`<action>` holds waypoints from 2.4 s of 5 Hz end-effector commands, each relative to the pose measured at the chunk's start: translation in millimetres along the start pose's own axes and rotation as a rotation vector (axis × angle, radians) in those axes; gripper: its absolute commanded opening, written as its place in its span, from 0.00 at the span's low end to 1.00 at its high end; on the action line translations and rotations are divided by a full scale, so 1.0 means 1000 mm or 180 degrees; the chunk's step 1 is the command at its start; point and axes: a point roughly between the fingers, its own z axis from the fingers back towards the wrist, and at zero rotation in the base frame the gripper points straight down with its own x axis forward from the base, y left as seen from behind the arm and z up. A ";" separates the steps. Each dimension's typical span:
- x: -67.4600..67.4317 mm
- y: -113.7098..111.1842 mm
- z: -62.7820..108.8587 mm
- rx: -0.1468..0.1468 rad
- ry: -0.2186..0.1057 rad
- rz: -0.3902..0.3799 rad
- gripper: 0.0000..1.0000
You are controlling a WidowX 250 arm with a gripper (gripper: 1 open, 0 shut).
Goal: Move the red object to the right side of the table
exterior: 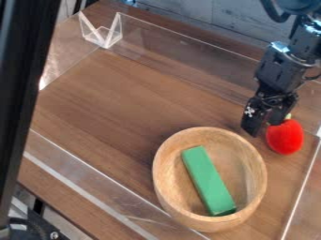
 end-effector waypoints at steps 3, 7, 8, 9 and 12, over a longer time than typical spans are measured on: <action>-0.011 0.014 0.024 -0.0394 -0.0114 -0.0338 0.00; -0.010 0.037 0.040 -0.0876 -0.0012 -0.0609 0.00; -0.013 0.034 0.031 -0.0932 -0.0003 -0.0601 0.00; 0.000 0.050 0.041 -0.1012 -0.0018 -0.0489 1.00; 0.019 0.082 0.079 -0.1358 -0.0085 -0.0626 1.00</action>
